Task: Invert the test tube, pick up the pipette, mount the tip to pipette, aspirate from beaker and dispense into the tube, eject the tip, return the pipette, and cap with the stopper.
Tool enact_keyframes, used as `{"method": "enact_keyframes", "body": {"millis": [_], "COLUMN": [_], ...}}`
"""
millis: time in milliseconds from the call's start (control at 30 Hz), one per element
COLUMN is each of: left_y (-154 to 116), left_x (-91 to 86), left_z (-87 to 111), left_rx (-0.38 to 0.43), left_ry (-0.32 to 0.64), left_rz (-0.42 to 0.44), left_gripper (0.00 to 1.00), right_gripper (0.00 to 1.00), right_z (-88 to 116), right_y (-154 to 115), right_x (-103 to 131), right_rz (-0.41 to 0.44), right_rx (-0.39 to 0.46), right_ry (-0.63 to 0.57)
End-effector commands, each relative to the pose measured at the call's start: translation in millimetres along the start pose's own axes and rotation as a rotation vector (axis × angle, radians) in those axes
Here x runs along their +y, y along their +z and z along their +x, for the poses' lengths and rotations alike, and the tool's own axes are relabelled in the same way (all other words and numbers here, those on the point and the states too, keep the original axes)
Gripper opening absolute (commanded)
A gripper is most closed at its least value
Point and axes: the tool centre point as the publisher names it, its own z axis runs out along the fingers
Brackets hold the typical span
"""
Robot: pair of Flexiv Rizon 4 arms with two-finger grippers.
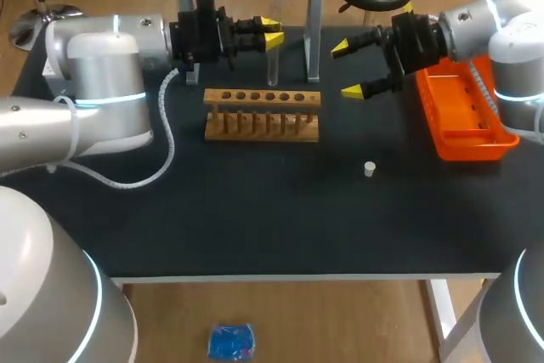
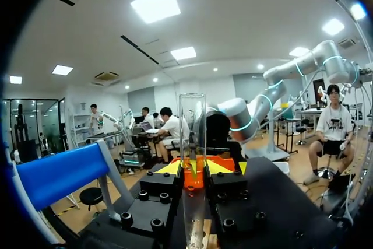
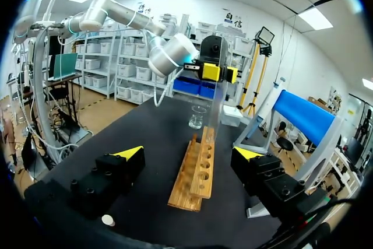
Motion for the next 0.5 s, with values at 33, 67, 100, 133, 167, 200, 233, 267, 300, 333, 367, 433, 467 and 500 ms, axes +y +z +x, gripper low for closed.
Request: {"method": "enact_keyframes", "body": {"millis": [33, 67, 100, 133, 167, 200, 233, 267, 300, 333, 367, 433, 467, 500], "left_y": [1, 2, 2, 2, 1, 1, 1, 0, 0, 0, 0, 0, 0, 0], "left_x": [9.7, 11.4, 12.2, 12.8, 14.5, 16.0, 17.2, 18.4, 20.3, 21.8, 22.4, 24.9, 25.7, 26.8], "left_z": [-4.4, -4.5, -4.6, -4.8, -4.9, -4.9, -4.8, -4.6, -4.4, -4.1, -4.0, -3.5, -3.4, -3.4], "left_rx": [0.016, 0.02, 0.018, 0.015, 0.012, 0.008, 0.005, 0.003, -0.003, -0.007, -0.008, -0.012, -0.015, -0.015], "left_ry": [-0.017, -0.019, -0.02, -0.023, -0.027, -0.031, -0.034, -0.036, -0.044, -0.052, -0.051, -0.055, -0.058, -0.062], "left_rz": [0.014, 0.009, 0.01, 0.013, 0.013, 0.011, 0.012, 0.013, 0.015, 0.007, 0.014, 0.013, 0.017, 0.015], "left_gripper": [0.0, 0.0, 0.0, 0.0, 0.0, 0.0, 0.0, 0.0, 0.0, 0.0, 0.0, 0.0, 0.0, 0.0], "right_gripper": [1.0, 1.0, 1.0, 1.0, 1.0, 1.0, 1.0, 1.0, 1.0, 1.0, 1.0, 1.0, 1.0, 1.0], "right_z": [0, 0, 0, 0, 0, 0, 0, 0, 0, 0, 0, 0, 0, 0], "right_y": [0, 0, 0, 0, 0, 0, 0, 0, 0, 0, 0, 0, 0, 0], "right_x": [0, 0, 0, 0, 0, 0, 0, 0, 0, 0, 0, 0, 0, 0], "right_rz": [0.001, 0.001, 0.001, 0.001, 0.001, 0.001, 0.001, 0.001, 0.001, 0.001, 0.001, 0.001, 0.001, 0.001], "right_rx": [0.0, 0.0, 0.0, 0.0, 0.0, 0.0, 0.0, 0.0, 0.0, 0.0, 0.0, 0.0, 0.0, 0.0], "right_ry": [-0.001, -0.001, -0.001, -0.001, -0.001, -0.001, -0.001, -0.001, -0.001, -0.001, -0.001, -0.001, -0.001, -0.001]}}
